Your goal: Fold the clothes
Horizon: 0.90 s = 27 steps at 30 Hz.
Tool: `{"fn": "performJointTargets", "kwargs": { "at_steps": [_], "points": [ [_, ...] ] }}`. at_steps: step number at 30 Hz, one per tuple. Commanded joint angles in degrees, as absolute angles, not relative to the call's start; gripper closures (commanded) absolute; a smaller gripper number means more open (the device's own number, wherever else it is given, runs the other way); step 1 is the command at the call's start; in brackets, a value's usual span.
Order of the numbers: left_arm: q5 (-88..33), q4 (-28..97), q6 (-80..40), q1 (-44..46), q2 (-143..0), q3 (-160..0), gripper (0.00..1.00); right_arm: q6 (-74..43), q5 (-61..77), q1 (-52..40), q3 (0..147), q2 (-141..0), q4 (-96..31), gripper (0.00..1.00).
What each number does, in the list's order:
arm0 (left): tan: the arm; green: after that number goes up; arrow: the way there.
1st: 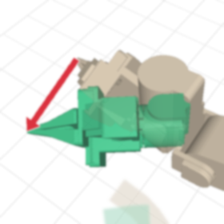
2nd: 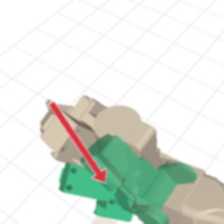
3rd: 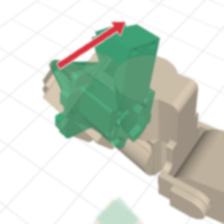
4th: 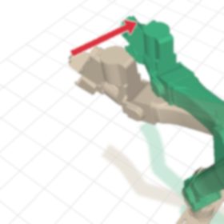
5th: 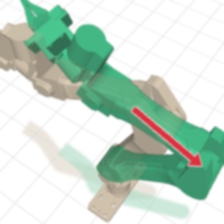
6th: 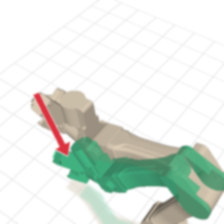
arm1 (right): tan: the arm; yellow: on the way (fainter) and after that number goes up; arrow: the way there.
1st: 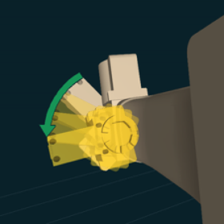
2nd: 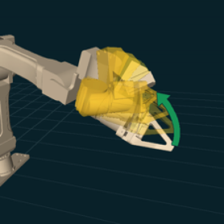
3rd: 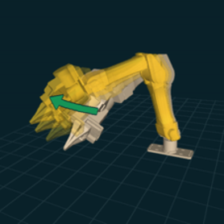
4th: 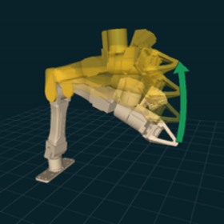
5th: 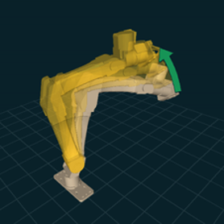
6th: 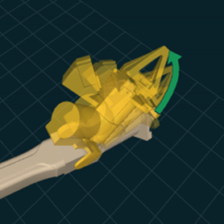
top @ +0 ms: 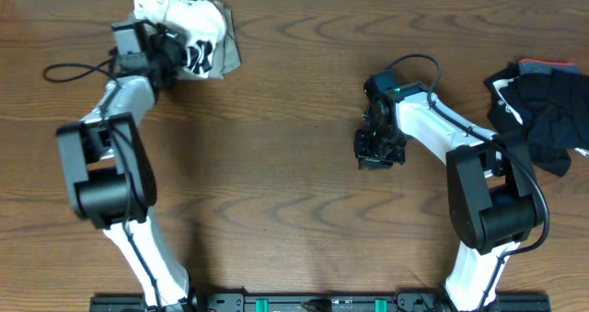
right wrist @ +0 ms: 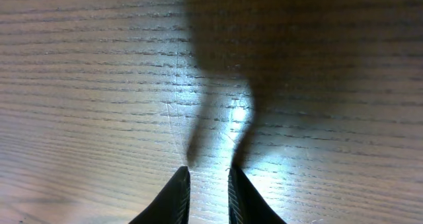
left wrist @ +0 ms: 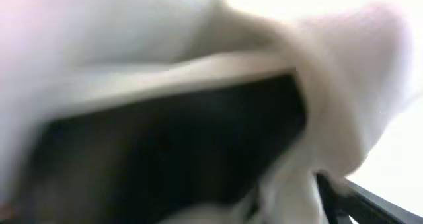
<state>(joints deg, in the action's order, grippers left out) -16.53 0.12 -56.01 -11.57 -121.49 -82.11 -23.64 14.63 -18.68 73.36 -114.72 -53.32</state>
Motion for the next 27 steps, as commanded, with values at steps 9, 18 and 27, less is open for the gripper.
{"fn": "performJointTargets", "kwargs": {
  "at_steps": [9, 18, 27],
  "points": [
    [-13.5, 15.1, -43.4, -14.7, -102.4, -82.5, 0.02, -22.0, 16.8, -19.2, 71.9, -116.5, -53.4, 0.81],
    [-17.1, 16.0, -34.7, -12.9, -96.5, -82.5, 0.71, -21.9, 18.1, -21.9, 71.9, -116.5, -51.2, 0.81],
    [-16.9, 13.0, -21.5, -8.6, -104.4, -82.5, 0.94, -20.3, 19.8, -24.1, 71.9, -116.5, -48.6, 0.78]
  ]
}}
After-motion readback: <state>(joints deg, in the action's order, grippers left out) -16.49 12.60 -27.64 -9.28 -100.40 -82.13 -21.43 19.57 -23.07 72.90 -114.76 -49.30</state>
